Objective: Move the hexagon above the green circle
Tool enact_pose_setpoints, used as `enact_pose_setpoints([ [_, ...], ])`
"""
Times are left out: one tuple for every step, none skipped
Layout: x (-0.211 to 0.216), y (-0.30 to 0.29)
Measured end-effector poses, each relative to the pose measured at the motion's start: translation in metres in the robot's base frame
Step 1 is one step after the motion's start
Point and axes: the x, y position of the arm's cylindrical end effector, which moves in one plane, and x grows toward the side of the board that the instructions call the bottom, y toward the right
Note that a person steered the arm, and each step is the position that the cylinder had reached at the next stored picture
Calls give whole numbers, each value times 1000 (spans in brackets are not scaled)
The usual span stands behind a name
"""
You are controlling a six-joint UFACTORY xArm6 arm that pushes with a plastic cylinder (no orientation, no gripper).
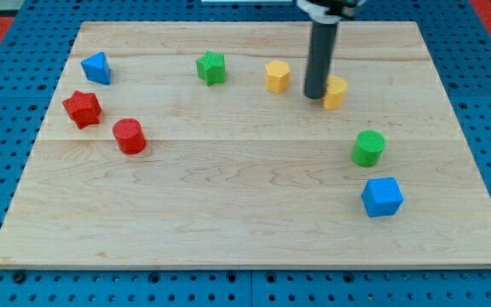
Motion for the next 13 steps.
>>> enact_pose_setpoints([
  [-17,14],
  [-22,24],
  [-65,15],
  [-78,-38],
  [-55,-63],
  [-49,-66],
  [-49,-72],
  [-27,-114],
  [15,-77],
  [17,-83],
  [51,-108],
  [82,-81],
  [75,-35],
])
